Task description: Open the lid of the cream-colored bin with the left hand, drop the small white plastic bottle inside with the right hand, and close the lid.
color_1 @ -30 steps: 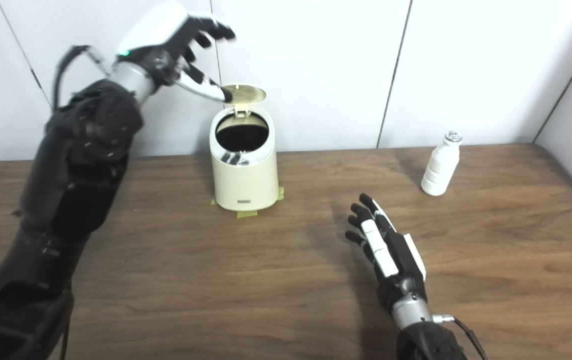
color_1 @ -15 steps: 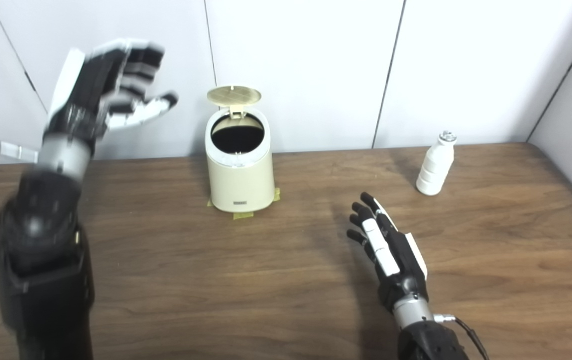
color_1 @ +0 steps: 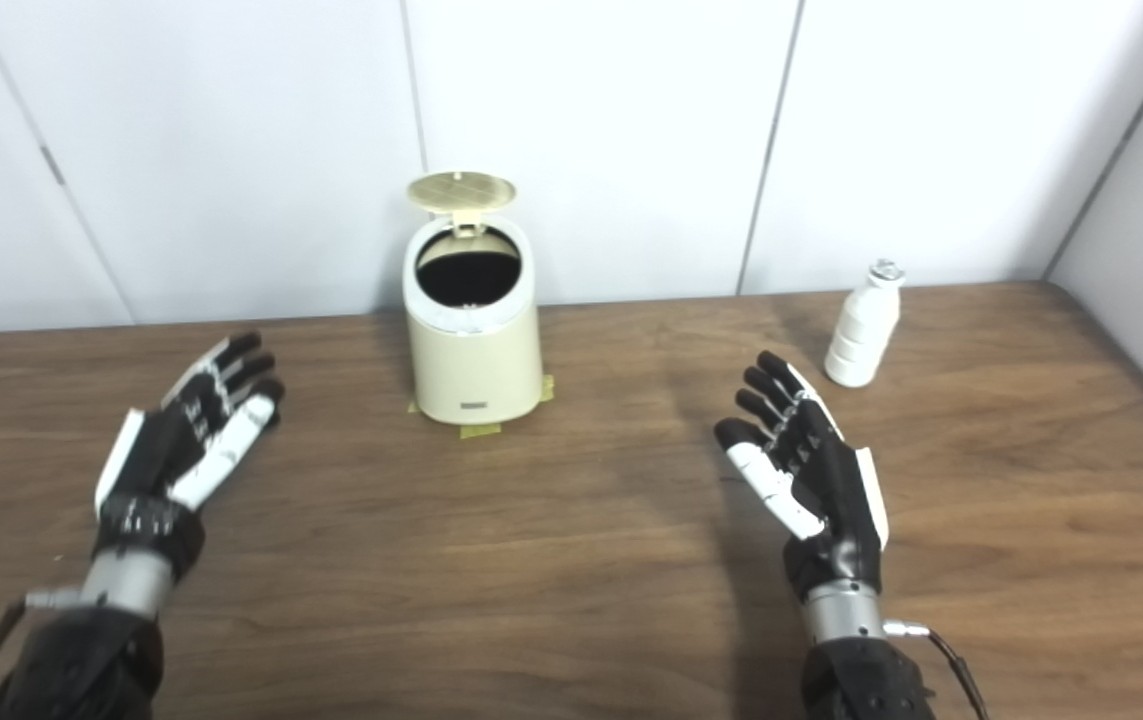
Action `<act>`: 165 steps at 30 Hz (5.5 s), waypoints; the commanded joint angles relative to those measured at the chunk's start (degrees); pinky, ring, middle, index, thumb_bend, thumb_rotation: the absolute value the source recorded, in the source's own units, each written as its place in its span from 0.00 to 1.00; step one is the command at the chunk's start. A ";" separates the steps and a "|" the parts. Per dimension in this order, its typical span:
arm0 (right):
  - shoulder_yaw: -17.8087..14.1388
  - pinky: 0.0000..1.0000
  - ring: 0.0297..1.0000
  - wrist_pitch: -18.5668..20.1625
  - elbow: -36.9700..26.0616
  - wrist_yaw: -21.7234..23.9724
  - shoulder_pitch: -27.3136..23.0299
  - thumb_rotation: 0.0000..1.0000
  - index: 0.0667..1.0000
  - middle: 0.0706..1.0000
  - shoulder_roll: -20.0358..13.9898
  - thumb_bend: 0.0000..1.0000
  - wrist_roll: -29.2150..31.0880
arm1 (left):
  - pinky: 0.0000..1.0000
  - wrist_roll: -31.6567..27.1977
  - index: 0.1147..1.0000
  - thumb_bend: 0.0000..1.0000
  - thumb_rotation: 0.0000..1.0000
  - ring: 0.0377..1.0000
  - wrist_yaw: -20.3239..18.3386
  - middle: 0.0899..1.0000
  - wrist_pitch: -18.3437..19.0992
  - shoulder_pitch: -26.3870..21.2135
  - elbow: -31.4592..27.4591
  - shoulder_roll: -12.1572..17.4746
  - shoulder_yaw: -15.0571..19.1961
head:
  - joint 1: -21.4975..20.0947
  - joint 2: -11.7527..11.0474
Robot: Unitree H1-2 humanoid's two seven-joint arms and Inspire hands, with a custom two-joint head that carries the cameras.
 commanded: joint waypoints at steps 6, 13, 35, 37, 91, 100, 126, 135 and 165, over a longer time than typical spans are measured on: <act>-1.02 0.75 0.80 2.90 -7.92 -5.46 -2.28 0.15 0.80 0.80 0.21 0.77 -9.41 | 0.92 -4.49 0.98 0.52 0.59 0.89 0.76 0.94 -1.80 1.44 -2.33 4.71 -2.38 | -5.08 0.29; -3.26 0.76 0.81 10.58 -12.31 -4.36 -1.61 0.20 0.83 0.83 -3.83 0.80 -13.14 | 1.00 -4.32 0.99 0.48 0.62 0.93 1.97 0.94 -0.42 1.58 -2.97 7.84 -3.65 | -11.76 0.40; -2.67 0.79 0.88 19.95 -2.22 -5.20 -13.64 0.13 0.89 0.90 -17.61 0.87 -30.23 | 1.00 -8.26 0.98 0.40 0.51 0.93 2.17 0.94 0.99 0.46 -2.95 13.80 -5.24 | -17.92 0.54; -2.34 0.76 0.88 19.52 0.86 -5.19 -15.21 0.12 0.90 0.91 -19.19 0.87 -31.20 | 0.99 -8.23 0.97 0.41 0.49 0.94 2.72 0.93 1.01 0.73 -3.36 13.75 -5.42 | -17.99 0.56; 9.34 0.63 0.71 10.56 39.29 -6.08 -32.94 0.05 0.75 0.74 -26.77 0.82 -30.22 | 0.93 -0.03 0.95 0.25 0.32 0.92 -4.55 0.92 1.00 -0.41 -6.31 14.39 -6.03 | -17.27 2.56; 8.34 0.43 0.48 9.24 39.35 -10.62 -32.27 0.00 0.50 0.43 -26.14 0.54 -30.07 | 0.90 1.11 0.98 0.24 0.42 0.93 -6.93 0.93 0.99 -0.82 -6.05 12.63 -4.35 | -17.06 2.86; 8.09 0.37 0.39 9.77 30.15 -12.49 -29.92 0.00 0.50 0.44 -23.16 0.52 -30.52 | 0.92 9.72 0.94 0.31 0.34 0.93 -12.87 0.91 1.02 -1.43 -5.90 9.08 -0.74 | -15.70 3.07; 10.14 0.34 0.38 9.09 19.50 -9.47 -30.49 0.00 0.49 0.42 -20.84 0.52 -31.27 | 0.91 7.92 0.97 0.29 0.34 0.93 -13.40 0.93 1.02 -1.90 -5.39 3.51 1.37 | -13.61 2.55; 18.86 0.36 0.40 5.72 8.36 6.46 -41.22 0.00 0.47 0.43 -12.54 0.52 -32.69 | 0.85 7.13 0.87 0.57 0.56 0.85 6.72 0.84 -0.84 2.55 0.03 -3.93 -8.62 | 8.11 -1.52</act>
